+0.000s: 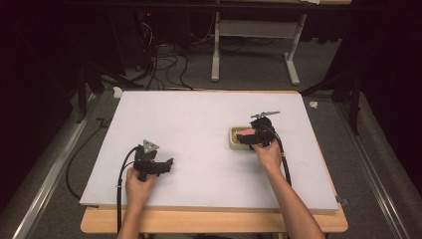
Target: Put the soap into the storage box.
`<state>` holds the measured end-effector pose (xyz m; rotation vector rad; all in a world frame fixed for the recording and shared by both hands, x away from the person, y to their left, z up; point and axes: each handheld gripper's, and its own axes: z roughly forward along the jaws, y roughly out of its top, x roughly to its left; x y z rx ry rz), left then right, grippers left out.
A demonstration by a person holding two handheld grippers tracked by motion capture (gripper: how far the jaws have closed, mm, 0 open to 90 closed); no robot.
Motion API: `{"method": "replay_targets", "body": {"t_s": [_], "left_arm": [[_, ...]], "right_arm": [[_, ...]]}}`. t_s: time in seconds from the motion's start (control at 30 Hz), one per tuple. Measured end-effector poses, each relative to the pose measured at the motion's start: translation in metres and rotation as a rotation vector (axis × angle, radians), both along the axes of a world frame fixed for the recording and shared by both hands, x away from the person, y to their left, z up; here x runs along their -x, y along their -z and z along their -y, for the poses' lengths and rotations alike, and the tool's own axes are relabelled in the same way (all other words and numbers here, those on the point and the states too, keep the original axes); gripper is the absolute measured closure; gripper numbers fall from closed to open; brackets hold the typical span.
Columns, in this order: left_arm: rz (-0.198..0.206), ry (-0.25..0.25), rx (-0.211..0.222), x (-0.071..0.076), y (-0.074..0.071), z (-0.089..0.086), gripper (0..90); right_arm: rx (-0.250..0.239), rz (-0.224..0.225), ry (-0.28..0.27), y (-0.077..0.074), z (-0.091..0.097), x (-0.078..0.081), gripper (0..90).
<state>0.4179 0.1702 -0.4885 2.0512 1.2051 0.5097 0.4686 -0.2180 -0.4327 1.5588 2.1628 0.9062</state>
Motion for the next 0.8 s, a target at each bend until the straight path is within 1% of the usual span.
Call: {"method": "replay_targets", "body": {"t_s": [0.17,0.43,0.6,0.8], "left_arm": [[0.000,0.000,0.000,0.000,0.000,0.000,15.5],[0.000,0.000,0.001,0.000,0.000,0.000,15.5],[0.000,0.000,0.001,0.000,0.000,0.000,15.5],[0.000,-0.001,0.001,0.000,0.000,0.000,15.5]], "right_arm": [[0.000,0.009,-0.013,-0.005,-0.001,0.001,14.1],[0.008,0.014,-0.017,-0.005,-0.002,0.002,14.5],[-0.007,0.046,-0.020,-0.009,0.001,0.007,15.0],[-0.016,0.073,-0.023,-0.015,0.008,0.014,15.7]]}}
